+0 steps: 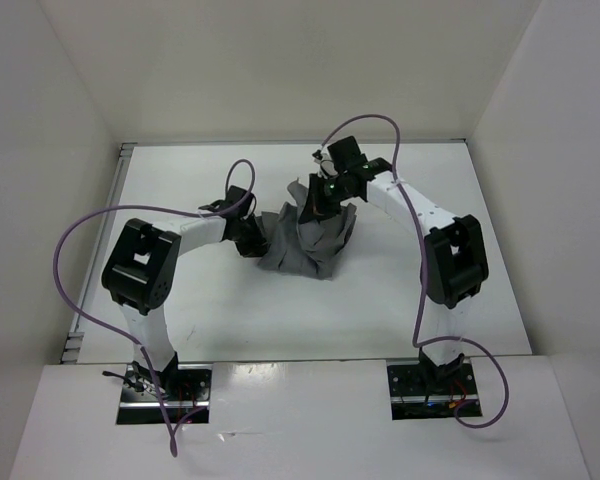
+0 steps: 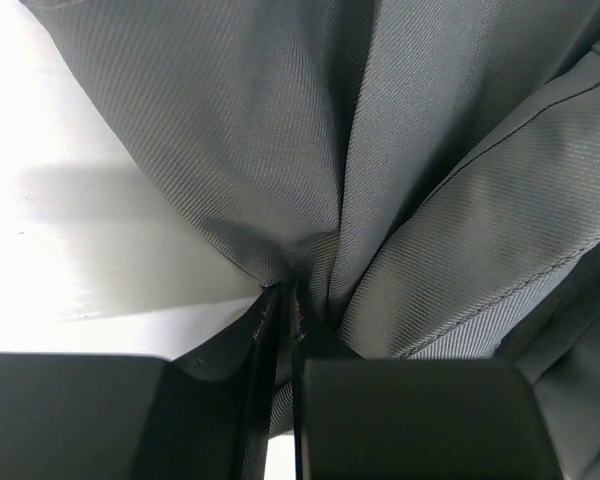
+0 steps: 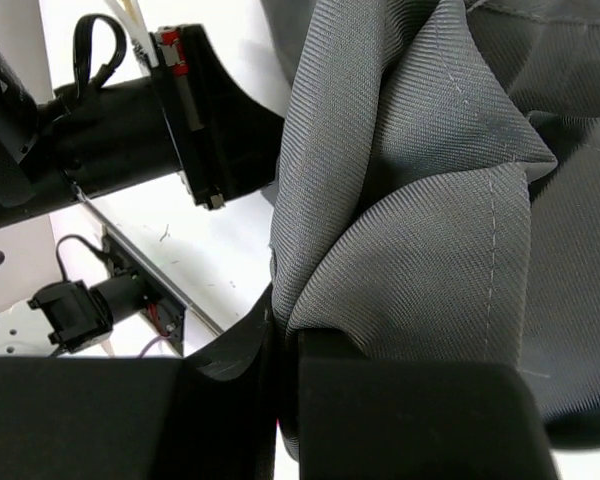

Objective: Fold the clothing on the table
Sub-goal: Fold the skirt

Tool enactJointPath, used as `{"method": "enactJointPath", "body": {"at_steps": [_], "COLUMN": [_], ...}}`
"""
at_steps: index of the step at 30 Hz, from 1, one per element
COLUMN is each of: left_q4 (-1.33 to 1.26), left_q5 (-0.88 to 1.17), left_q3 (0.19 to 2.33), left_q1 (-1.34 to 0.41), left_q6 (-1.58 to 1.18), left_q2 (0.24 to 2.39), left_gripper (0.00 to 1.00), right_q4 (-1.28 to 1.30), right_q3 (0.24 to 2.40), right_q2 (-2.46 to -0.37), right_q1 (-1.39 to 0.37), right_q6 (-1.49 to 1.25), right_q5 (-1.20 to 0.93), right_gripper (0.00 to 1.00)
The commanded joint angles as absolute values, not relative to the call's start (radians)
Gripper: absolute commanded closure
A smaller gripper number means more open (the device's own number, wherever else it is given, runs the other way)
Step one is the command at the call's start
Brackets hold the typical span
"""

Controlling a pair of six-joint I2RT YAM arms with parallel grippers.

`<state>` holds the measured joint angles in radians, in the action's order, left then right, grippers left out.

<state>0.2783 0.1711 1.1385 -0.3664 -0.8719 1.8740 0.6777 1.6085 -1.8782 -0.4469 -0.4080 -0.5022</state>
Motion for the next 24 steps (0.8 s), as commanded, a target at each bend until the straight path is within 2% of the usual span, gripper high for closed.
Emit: {"method": "enactJointPath", "body": {"at_steps": [1,5,8,9,11,13,16,19,20,21,24], "left_q4": [0.311,0.311,0.321,0.321,0.330,0.357,0.415,0.495,0.511,0.511,0.511], "left_q5": [0.187,0.178,0.169,0.169,0.169,0.169,0.123,0.022,0.003,0.003,0.156], "left_q3": [1.120,1.120,1.120,1.120,1.120,1.120,1.153,1.204,1.233,1.233,1.256], "left_q1": [-0.368,-0.368,-0.368,-0.368,-0.342,-0.301,-0.250,-0.229,-0.229,-0.229,-0.229], "left_q6": [-0.888,-0.879,-0.879,-0.879,-0.868,-0.859,-0.816,-0.784,-0.773,-0.759,-0.707], "left_q2": [1.845,1.845,1.845,1.845,1.833,1.787,1.652,1.504,1.438,1.410,1.359], "left_gripper": [0.86,0.86,0.86,0.86,0.86,0.86,0.80,0.67,0.60,0.56,0.56], "right_q4": [0.614,0.560,0.512,0.502,0.488,0.428,0.300,0.348,0.368,0.391,0.471], "right_q3": [1.675,1.675,1.703,1.715,1.726,1.726,1.666,1.666,1.666,1.657,1.602], "right_q2": [-1.913,-1.965,-2.011,-2.025,-2.054,-2.021,-1.854,-1.737,-1.717,-1.697,-1.640], "right_q1": [-0.489,-0.523,-0.544,-0.554,-0.554,-0.554,-0.554,-0.554,-0.554,-0.543,-0.516], "right_q6": [-0.437,-0.469,-0.491,-0.500,-0.500,-0.500,-0.509,-0.482,-0.470,-0.469,-0.446], "right_q5": [-0.546,-0.627,-0.688,-0.707,-0.756,-0.804,-0.795,-0.710,-0.694,-0.649,-0.594], "right_gripper": [1.00,0.99,0.90,0.81,0.53,0.50,0.42,0.40,0.40,0.40,0.40]}}
